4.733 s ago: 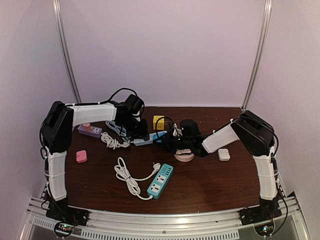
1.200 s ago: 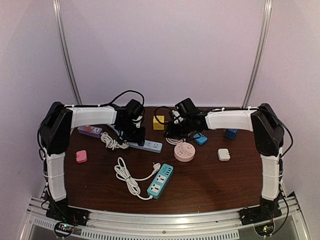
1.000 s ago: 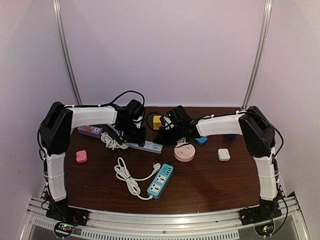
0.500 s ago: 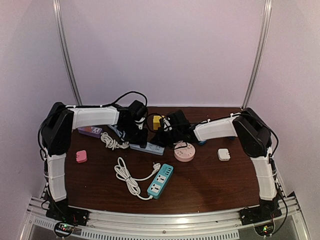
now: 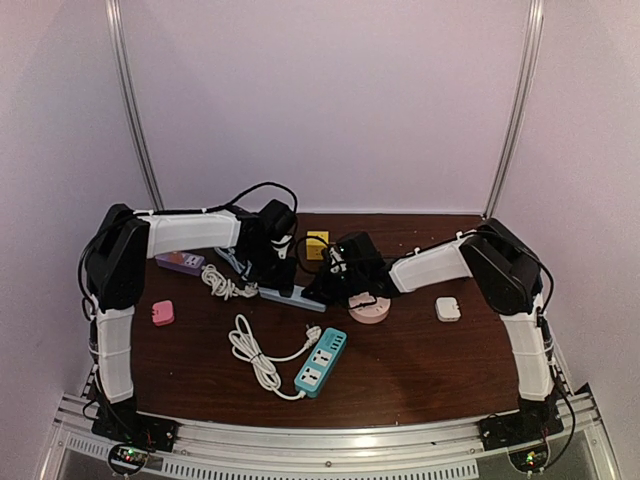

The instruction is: Pull the plug off the socket

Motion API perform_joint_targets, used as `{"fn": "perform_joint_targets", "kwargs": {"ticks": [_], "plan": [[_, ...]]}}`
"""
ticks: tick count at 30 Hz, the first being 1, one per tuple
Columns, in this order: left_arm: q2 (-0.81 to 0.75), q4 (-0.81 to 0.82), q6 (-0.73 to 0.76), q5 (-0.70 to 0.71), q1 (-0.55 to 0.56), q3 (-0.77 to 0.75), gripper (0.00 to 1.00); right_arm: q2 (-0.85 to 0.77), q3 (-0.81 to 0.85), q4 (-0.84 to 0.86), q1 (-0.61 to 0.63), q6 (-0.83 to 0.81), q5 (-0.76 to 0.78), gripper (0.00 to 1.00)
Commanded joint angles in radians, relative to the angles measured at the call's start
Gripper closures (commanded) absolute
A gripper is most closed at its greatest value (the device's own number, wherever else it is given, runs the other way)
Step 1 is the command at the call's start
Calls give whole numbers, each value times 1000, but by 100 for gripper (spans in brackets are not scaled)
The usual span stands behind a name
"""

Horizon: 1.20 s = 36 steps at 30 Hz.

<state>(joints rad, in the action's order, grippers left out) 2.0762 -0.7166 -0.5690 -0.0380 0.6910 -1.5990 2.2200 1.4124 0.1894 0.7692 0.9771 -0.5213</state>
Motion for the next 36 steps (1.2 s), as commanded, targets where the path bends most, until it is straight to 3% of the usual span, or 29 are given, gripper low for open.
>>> {"fn": "perform_joint_targets", "kwargs": {"ticks": [1,20,26,33,36], "plan": [[8,-119,0,-56,30,-49,82,27,-49,-78,11,30,70,100],[-14,-178,0,55,52,-142,81,25,-31,-169,38,-21,170,100],[-12,-168,38,-10,50,-104,81,-32,-39,-113,37,-97,128,100],[-19,-176,120,-45,50,-99,81,-168,-79,-79,3,-286,116,81],[-19,-176,127,-61,50,-98,81,-220,-126,-36,-17,-364,93,68]]}}
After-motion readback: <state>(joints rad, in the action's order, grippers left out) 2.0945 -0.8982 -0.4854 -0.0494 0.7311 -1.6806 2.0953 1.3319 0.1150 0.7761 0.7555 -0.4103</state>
